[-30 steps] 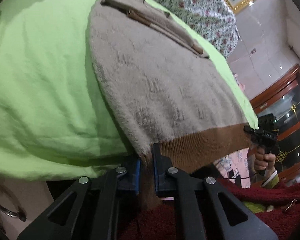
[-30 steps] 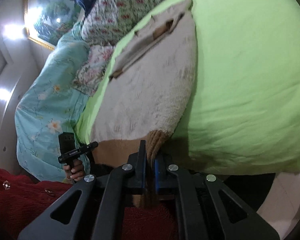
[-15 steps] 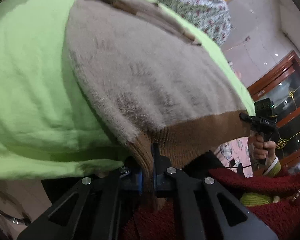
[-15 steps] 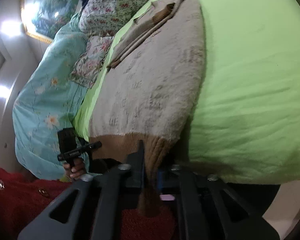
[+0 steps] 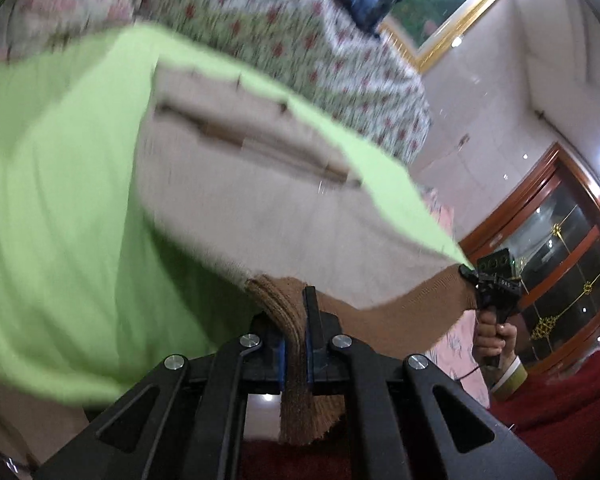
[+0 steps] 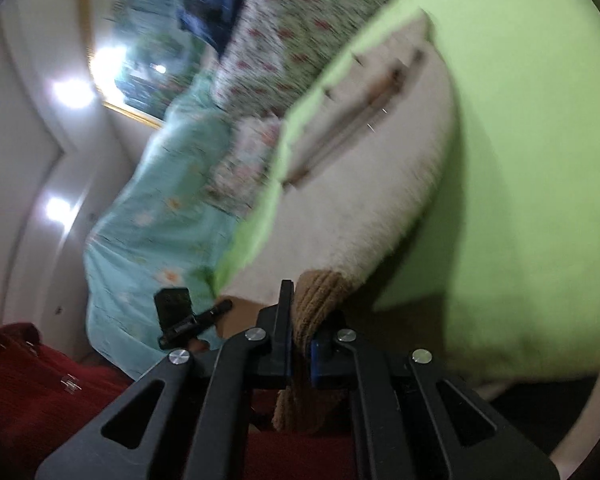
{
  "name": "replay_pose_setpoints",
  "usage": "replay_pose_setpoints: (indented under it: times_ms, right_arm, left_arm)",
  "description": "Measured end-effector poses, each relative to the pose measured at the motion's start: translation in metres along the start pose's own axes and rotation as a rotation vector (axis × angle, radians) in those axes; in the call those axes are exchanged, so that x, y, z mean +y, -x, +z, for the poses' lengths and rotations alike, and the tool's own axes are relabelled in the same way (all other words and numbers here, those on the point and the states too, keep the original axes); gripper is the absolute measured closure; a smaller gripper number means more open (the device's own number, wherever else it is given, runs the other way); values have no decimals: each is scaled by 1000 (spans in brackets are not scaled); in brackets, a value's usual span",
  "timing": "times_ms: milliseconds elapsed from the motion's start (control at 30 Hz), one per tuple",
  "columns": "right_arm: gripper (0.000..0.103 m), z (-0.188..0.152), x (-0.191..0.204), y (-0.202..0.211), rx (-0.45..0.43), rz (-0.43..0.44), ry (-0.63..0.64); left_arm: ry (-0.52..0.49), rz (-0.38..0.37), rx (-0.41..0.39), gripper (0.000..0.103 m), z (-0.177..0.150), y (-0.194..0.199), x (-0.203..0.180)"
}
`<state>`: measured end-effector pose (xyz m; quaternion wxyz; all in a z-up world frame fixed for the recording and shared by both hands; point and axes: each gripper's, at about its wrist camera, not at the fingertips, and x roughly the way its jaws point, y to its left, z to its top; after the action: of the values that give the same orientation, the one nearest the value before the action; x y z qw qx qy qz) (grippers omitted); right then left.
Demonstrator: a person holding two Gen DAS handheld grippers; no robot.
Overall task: Fold small clothes
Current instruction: 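Lift the hem with both grippers and fold it toward the collar, then lay the hem down near the collar and open both grippers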
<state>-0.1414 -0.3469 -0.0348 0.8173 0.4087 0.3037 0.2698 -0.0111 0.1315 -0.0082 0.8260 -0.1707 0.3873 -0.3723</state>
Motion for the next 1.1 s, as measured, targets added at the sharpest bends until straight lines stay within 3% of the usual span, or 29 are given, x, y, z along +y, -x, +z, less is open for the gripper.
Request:
replay_pose_setpoints:
  times_ms: [167,267,433,567,733,967,1067,1100]
  right_arm:
    - [96,57,36,-12,-100,49,84]
    - [96,97,41,-29,-142,44,106]
    - [96,184,15,-78,-172,-41,66]
    - [96,237,-17,-113,-165,-111,17]
    - [96,273,-69,-154,-122,-197,-58]
    - [95,284,-120,-194,-56,-341,-97]
    - [93,284,-134,-204,-36,-401,-116]
    - [92,283,-136,-204,-31,-406,-128]
  left_arm:
    - [-55,5,-171,98,78,12,-9]
    - [-61,47,-219,98,133,-3,-3]
    - [-9,111,-218,98,212,-60,20]
    - [12,167,-164,98,250,-111,44]
    - [48,230,-81,98,264,-167,86]
    - [128,284,21,97,262,-229,143]
    - [161,287,69,94,258,-242,153]
    - [175,274,70,88,254,-240,153]
